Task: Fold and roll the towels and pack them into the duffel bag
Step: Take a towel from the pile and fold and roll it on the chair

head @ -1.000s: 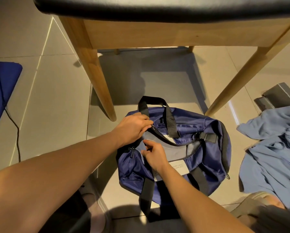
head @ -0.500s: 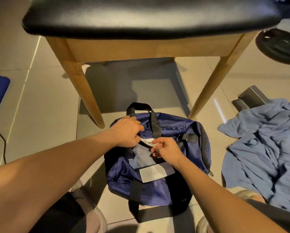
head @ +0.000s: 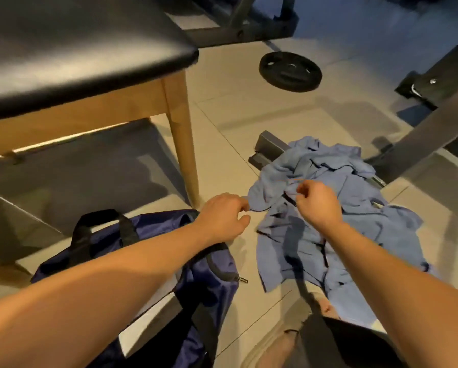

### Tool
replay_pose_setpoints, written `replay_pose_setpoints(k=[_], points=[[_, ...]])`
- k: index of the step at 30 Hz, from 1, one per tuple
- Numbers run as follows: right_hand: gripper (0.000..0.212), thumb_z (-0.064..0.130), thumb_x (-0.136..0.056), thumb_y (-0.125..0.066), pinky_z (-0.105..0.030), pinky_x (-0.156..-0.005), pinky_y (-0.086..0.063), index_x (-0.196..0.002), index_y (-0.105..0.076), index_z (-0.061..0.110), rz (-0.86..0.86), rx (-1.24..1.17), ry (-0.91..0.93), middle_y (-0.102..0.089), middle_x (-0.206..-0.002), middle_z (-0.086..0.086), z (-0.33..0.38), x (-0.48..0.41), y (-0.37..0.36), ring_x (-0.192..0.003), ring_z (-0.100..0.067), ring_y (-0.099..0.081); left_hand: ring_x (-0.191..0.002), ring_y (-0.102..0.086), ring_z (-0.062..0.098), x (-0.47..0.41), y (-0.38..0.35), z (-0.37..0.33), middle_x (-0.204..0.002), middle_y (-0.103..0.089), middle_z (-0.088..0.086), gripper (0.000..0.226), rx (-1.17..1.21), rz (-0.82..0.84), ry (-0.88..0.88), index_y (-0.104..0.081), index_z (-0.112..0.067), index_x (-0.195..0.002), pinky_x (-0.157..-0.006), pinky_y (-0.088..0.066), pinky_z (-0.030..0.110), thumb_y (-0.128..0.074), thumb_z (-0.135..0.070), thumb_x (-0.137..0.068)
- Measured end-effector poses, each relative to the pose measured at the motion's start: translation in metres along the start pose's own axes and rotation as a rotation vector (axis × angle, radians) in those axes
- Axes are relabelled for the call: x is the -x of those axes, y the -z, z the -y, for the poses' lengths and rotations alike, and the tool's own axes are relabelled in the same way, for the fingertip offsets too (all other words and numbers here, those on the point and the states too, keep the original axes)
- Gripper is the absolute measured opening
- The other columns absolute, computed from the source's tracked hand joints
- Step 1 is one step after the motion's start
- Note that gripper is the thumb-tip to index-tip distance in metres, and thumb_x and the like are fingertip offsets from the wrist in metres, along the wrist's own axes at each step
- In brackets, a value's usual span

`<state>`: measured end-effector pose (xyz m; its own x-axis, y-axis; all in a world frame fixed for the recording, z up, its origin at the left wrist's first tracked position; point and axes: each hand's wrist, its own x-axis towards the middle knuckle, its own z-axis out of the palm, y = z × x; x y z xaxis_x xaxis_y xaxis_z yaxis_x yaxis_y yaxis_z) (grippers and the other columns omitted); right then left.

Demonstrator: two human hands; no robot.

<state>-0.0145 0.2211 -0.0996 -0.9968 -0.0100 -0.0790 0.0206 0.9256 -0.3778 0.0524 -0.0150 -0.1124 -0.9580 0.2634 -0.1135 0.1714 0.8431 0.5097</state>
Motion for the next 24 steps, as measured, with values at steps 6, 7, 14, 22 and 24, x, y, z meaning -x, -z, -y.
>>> replay_pose_setpoints(k=[6,7,14,22,24], points=[[0.066,0.025,-0.1,-0.06,-0.061,-0.108,-0.039,-0.157,-0.027,0.023,0.098,0.314,-0.203,-0.021,-0.161,-0.022,-0.098,-0.032,0.017,-0.14,-0.047,-0.033,-0.132,-0.052,0.029,-0.076,-0.066,-0.025,-0.149,-0.053,0.005,0.057,0.115,0.155,0.122,-0.049,-0.018,-0.148,-0.1,-0.049,0.042,-0.063,-0.039,-0.096],[0.075,0.028,-0.099,-0.063,-0.062,-0.109,-0.038,-0.159,-0.019,0.026,0.149,0.277,-0.225,-0.015,-0.163,-0.022,-0.109,-0.039,0.018,-0.143,-0.048,-0.03,-0.134,-0.051,0.029,-0.087,-0.076,-0.026,-0.15,-0.052,0.006,0.064,0.157,0.168,0.153,-0.046,-0.018,-0.15,-0.101,-0.049,0.044,-0.066,-0.041,-0.094],[0.074,0.033,-0.093,-0.072,-0.056,-0.093,-0.051,-0.151,-0.031,0.017,0.319,0.188,-0.297,-0.027,-0.152,-0.025,-0.13,-0.06,-0.005,-0.117,-0.049,-0.054,-0.082,-0.058,0.031,-0.111,-0.124,-0.033,-0.083,-0.06,0.009,0.016,0.17,0.211,0.282,-0.058,-0.013,-0.091,-0.069,-0.047,0.038,-0.065,-0.026,-0.093],[0.024,0.009,-0.094,-0.056,-0.037,-0.061,-0.047,-0.116,-0.066,0.004,0.15,0.028,-0.005,-0.066,-0.102,-0.016,-0.064,-0.1,0.056,-0.08,-0.031,-0.06,-0.07,-0.057,0.022,-0.117,0.008,-0.053,-0.072,-0.063,0.0,0.019,0.114,0.014,0.065,-0.066,-0.017,-0.078,-0.06,-0.038,0.032,-0.071,-0.03,-0.09],[0.033,-0.003,-0.092,-0.056,-0.041,-0.088,-0.055,-0.122,-0.067,0.004,0.379,-0.285,0.059,-0.068,-0.12,-0.012,-0.024,-0.101,0.082,-0.108,-0.026,-0.064,-0.073,-0.056,0.021,-0.114,0.054,-0.072,-0.071,-0.06,-0.005,0.015,0.007,0.006,-0.055,-0.07,-0.017,-0.089,-0.061,-0.036,0.032,-0.07,-0.031,-0.091]])
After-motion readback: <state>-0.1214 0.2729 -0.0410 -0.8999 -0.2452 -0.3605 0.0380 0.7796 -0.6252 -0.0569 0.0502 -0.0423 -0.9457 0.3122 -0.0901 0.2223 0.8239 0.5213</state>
